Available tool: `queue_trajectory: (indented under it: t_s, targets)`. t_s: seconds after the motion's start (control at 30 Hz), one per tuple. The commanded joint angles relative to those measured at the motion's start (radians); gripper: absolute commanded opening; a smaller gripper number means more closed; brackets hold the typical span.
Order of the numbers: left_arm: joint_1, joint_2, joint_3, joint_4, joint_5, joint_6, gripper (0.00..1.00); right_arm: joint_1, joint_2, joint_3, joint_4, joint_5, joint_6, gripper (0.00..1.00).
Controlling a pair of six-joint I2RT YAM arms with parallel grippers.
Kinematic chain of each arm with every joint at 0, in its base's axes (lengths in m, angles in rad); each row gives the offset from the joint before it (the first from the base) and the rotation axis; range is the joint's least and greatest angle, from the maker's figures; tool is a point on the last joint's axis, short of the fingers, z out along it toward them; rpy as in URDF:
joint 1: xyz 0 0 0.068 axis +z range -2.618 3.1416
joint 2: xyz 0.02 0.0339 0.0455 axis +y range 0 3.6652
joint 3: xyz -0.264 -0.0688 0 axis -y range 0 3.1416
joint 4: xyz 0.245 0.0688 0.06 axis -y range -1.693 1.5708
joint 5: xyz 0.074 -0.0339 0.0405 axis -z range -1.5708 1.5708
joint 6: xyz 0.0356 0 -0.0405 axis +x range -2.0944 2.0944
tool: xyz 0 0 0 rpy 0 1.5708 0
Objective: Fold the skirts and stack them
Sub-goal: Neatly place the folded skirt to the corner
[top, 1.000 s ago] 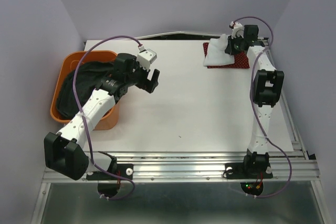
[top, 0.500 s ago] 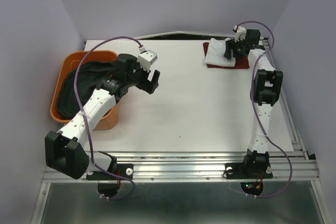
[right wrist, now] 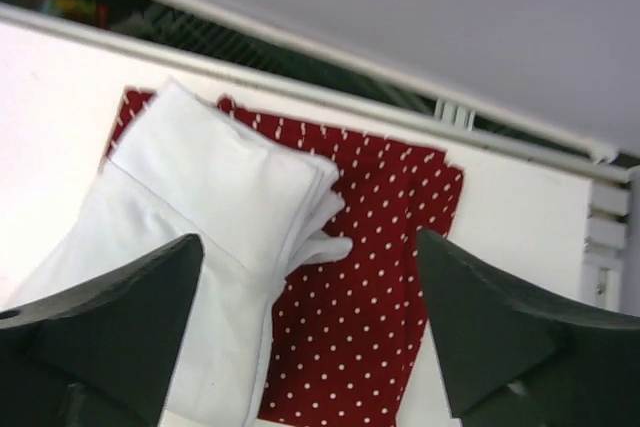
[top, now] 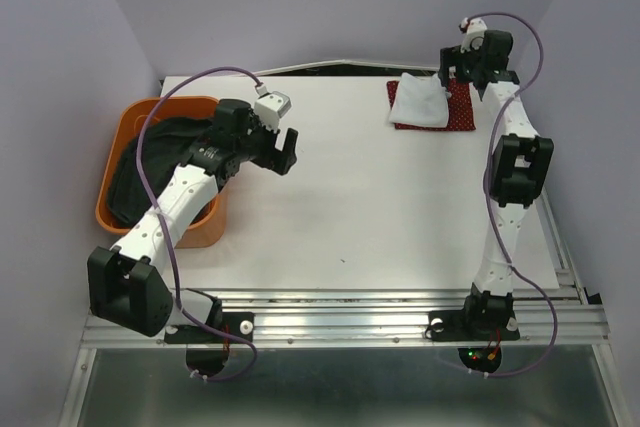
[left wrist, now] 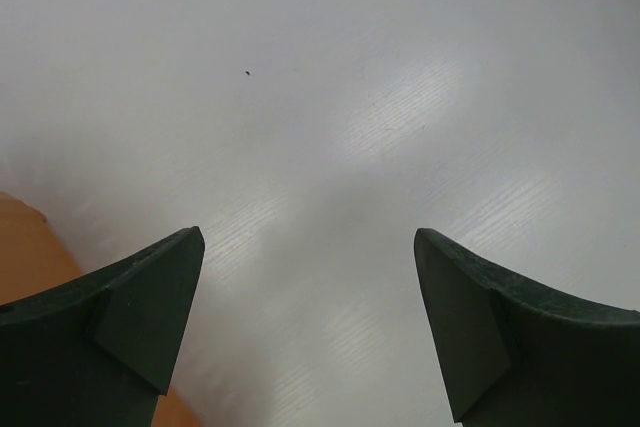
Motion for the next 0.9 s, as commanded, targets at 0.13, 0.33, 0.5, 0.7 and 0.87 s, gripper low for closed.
queue_trajectory:
  t_s: [0.13, 0.33, 0.5, 0.7, 0.87]
  targets:
    - [0.069, -0.033, 0.061, 0.014, 0.052, -0.027, 0.98, -0.003, -0.182, -0.085, 0.118, -0.105, 0.142, 0.51]
    - [0.085, -0.024, 0.057, 0.029, 0.078, -0.059, 0.98, -0.027, -0.070, 0.041, -0.043, -0.078, 0.460, 0.85]
    - [0.086, -0.015, 0.047, 0.046, 0.098, -0.079, 0.98, -0.055, -0.053, -0.027, -0.005, -0.136, 0.714, 0.99]
    - [0.088, 0.008, 0.046, 0.057, 0.099, -0.098, 0.98, -0.064, -0.024, -0.062, 0.009, -0.145, 0.867, 1.00]
    - [0.089, 0.026, 0.052, 0.057, 0.101, -0.109, 0.98, -0.064, 0.008, -0.082, 0.009, -0.145, 0.923, 0.98]
